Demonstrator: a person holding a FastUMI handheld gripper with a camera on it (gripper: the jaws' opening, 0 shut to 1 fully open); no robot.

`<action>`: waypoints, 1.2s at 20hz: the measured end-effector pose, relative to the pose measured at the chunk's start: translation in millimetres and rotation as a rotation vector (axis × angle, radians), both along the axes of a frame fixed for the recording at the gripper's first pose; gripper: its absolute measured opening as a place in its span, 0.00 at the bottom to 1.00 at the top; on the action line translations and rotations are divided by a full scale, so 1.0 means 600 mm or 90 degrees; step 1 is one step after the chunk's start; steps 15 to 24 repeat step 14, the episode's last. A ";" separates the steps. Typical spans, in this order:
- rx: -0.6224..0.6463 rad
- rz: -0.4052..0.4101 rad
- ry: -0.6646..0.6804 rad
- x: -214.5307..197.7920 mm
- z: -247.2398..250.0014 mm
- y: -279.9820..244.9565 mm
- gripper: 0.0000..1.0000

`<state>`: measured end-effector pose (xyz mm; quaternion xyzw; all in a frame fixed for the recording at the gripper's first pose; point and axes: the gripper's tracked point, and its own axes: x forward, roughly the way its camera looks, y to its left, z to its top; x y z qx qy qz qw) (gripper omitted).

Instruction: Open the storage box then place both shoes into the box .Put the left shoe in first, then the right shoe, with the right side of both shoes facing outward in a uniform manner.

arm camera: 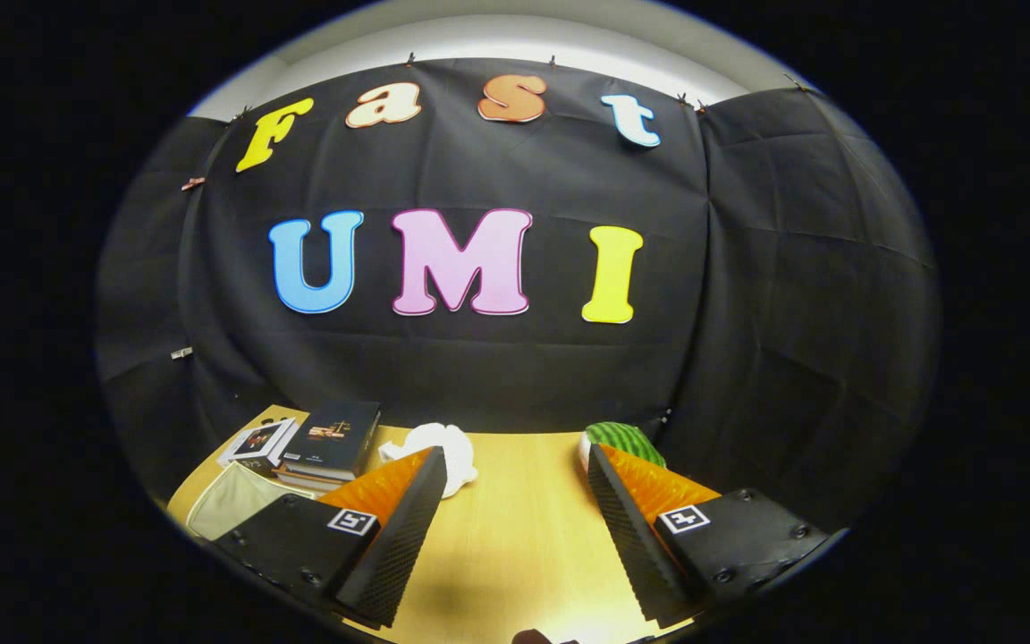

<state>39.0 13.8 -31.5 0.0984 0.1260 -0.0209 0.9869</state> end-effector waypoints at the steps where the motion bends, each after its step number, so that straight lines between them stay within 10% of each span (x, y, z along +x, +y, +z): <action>1: 0.004 -0.004 -0.005 -0.005 0.001 -0.020 0.98; 24: 0.022 -0.041 0.001 -0.047 -0.045 -0.143 0.98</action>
